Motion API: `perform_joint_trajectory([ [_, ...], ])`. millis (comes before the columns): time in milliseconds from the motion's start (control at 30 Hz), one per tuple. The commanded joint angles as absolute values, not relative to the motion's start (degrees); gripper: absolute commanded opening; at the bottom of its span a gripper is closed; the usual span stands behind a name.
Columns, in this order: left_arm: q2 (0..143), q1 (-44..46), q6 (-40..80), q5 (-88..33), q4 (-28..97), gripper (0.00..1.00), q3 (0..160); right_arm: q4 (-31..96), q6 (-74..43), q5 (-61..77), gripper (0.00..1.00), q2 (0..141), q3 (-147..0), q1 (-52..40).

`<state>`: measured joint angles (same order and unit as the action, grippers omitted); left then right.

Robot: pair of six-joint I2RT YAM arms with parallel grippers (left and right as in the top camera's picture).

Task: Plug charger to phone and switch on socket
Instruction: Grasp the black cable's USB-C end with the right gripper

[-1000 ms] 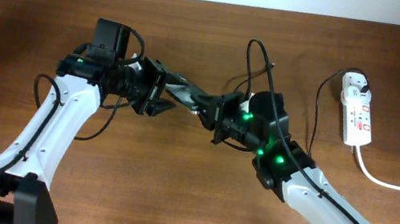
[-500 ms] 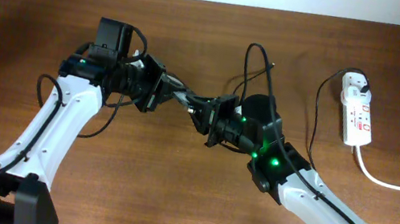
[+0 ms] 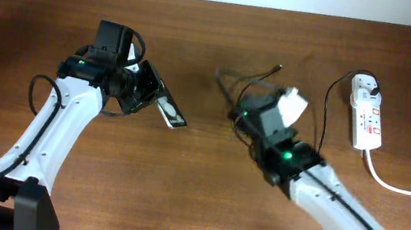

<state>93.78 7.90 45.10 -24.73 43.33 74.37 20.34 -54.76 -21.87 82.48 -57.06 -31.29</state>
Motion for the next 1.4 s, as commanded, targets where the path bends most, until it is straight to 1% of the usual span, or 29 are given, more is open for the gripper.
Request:
perform_joint_trajectory([
  [0, 93.21, 7.81, 43.18, -25.69, 42.24, 0.01, 74.78, 30.74, -47.99, -21.10, 0.99, 84.16, -72.14, -25.15],
  [67, 93.21, 7.81, 43.18, -25.69, 41.82, 0.02, 74.78, 40.62, -44.14, -20.97, 0.99, 92.33, -85.97, -22.11],
  [133, 93.21, 7.81, 43.20, -25.69, 41.82, 0.00, 74.78, 46.39, -43.70, -20.34, 0.99, 101.69, -95.94, -20.73],
  [167, 93.21, 7.81, 43.20, -25.69, 41.85, 0.00, 74.78, 46.24, -43.72, -20.14, 1.00, 107.22, -99.79, -20.12],
  [200, 93.21, 7.81, 43.20, -25.69, 41.85, 0.00, 74.78, 43.16, -43.79, -20.14, 0.95, 112.22, -101.32, -19.66],
  [267, 93.21, 7.81, 43.20, -25.69, 41.87, 0.00, 74.78, 38.94, -46.89, -20.10, 0.91, 118.37, -101.32, -19.09],
  [300, 93.21, 7.81, 43.20, -25.67, 41.85, 0.00, 74.78, 36.91, -48.12, -20.10, 0.91, 122.04, -101.32, -18.98],
  [367, 93.21, 7.81, 43.20, -25.67, 41.82, 0.00, 74.78, 33.47, -48.12, -20.10, 0.90, 127.15, -101.32, -19.00],
  [400, 93.23, 7.81, 43.20, -25.67, 41.85, 0.00, 74.78, 32.18, -48.12, -20.14, 0.87, 129.03, -101.32, -18.98],
  [467, 93.21, 7.81, 43.20, -25.67, 41.85, 0.00, 74.78, 30.98, -50.37, -20.01, 0.77, 132.60, -101.30, -18.81],
  [567, 93.21, 7.81, 43.20, -25.67, 41.85, 0.00, 74.78, 31.03, -50.46, -19.31, 0.62, 134.61, -101.27, -18.61],
  [633, 93.21, 7.81, 43.20, -25.69, 42.13, 0.00, 74.78, 31.24, -50.41, -17.91, 0.31, 135.09, -101.27, -18.68],
  [667, 93.21, 7.81, 43.20, -25.69, 42.41, 0.00, 74.78, 31.48, -47.22, -13.63, 0.21, 135.00, -101.27, -18.72],
  [700, 93.21, 7.81, 43.20, -25.69, 42.54, 0.00, 74.78, 33.78, -41.58, -7.46, 0.11, 134.93, -101.27, -18.72],
  [767, 93.21, 7.81, 43.20, -25.67, 42.74, 0.01, 74.78, 43.97, -36.42, 0.34, 0.07, 134.93, -101.27, -18.79],
  [800, 93.21, 7.81, 43.20, -25.69, 42.74, 0.01, 74.78, 54.00, -34.52, 0.89, 0.05, 134.93, -101.27, -18.79],
  [833, 93.21, 7.81, 43.20, -25.67, 42.74, 0.01, 74.78, 60.99, -32.71, 0.82, 0.10, 134.96, -101.27, -18.79],
  [867, 93.21, 7.81, 43.20, -25.65, 42.70, 0.02, 74.78, 63.83, -31.68, -0.21, 0.33, 134.96, -101.27, -18.79],
  [900, 93.21, 7.81, 43.20, -25.65, 42.65, 0.03, 74.78, 63.57, -31.73, -2.28, 0.46, 134.96, -101.27, -18.72],
  [933, 93.21, 7.81, 43.20, -25.67, 42.70, 0.03, 74.78, 62.28, -31.75, -4.71, 0.62, 134.96, -101.27, -18.68],
  [967, 93.21, 7.81, 43.20, -25.67, 42.83, 0.04, 74.78, 60.73, -31.75, -6.20, 0.67, 134.96, -101.27, -18.68],
  [1000, 93.21, 7.81, 43.20, -25.67, 42.96, 0.04, 74.78, 58.43, -31.75, -6.70, 0.69, 134.96, -101.27, -18.68],
  [1067, 93.21, 7.81, 43.20, -25.67, 43.11, 0.04, 74.78, 55.42, -32.95, -5.04, 0.69, 134.96, -101.27, -18.74],
  [1100, 93.21, 7.81, 43.20, -25.67, 43.16, 0.02, 74.78, 55.70, -33.69, -2.76, 0.61, 135.00, -101.25, -18.74],
  [1167, 93.21, 7.81, 43.20, -25.69, 43.18, 0.01, 74.78, 56.07, -33.69, -1.93, 0.41, 135.00, -101.25, -18.74],
  [1300, 93.21, 7.81, 43.20, -25.71, 43.81, 0.01, 74.78, 58.52, -33.69, -1.93, 0.34, 135.00, -101.25, -18.72],
  [1333, 93.21, 7.81, 43.20, -26.65, 43.83, 0.03, 74.78, 58.30, -33.67, -2.11, 0.20, 135.00, -101.27, -18.70],
  [1367, 93.21, 7.81, 43.20, -27.70, 44.23, 0.00, 74.78, 58.08, -33.67, -2.13, 0.04, 135.00, -101.27, -18.61],
])
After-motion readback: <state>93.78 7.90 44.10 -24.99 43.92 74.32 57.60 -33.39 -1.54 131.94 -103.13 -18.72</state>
